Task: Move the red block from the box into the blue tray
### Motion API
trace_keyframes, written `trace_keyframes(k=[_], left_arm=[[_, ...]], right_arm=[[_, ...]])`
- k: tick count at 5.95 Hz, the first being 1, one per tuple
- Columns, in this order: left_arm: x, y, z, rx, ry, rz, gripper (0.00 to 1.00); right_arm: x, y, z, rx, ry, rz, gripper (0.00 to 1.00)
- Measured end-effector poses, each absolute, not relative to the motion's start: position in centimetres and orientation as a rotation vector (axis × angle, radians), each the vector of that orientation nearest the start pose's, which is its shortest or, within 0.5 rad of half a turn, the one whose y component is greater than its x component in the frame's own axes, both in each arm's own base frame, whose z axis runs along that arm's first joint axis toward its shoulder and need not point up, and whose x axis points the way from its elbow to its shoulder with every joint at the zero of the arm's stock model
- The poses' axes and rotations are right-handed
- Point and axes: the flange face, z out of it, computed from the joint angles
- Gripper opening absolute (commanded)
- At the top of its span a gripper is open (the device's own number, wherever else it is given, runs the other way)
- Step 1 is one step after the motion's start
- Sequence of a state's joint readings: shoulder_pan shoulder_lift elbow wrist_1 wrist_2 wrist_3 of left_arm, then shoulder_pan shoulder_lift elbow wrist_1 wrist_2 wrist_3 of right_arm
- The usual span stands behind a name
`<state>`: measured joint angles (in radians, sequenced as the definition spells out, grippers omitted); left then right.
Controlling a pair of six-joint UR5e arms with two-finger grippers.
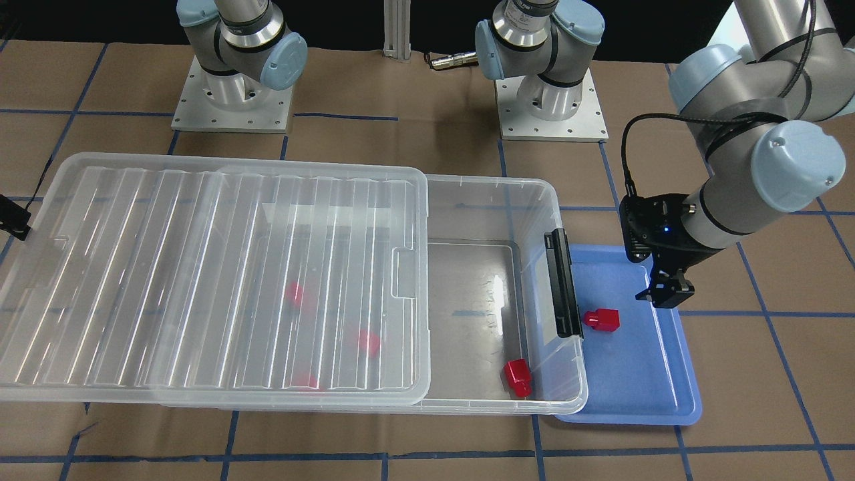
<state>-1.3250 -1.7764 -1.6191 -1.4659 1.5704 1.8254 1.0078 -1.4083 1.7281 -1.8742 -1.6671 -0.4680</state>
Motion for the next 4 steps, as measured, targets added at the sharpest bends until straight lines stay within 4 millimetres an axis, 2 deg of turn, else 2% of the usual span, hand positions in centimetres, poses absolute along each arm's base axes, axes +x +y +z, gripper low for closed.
trace_keyframes(k=[1,2,3,4], left_arm=[[0.1,-55.9,40.3,-2.100,-2.128,-0.133,0.98],[-0.1,-55.3,42.9,-2.047,-2.176,-0.141,0.98],[-1.0,-55.0,44.3,-1.940,-2.288,-0.149,0.98],[-3.8,-54.7,45.0,-1.767,-2.446,-0.164,0.98]], right_arm=[[-17.4,-52.3,35.9,0.127,3.215,0.095,1.00],[-16.7,-52.2,35.6,0.115,3.202,0.095,1.00],[-16.2,-51.9,35.3,0.111,3.184,0.093,1.00],[-15.7,-51.8,35.4,0.103,3.174,0.083,1.00]])
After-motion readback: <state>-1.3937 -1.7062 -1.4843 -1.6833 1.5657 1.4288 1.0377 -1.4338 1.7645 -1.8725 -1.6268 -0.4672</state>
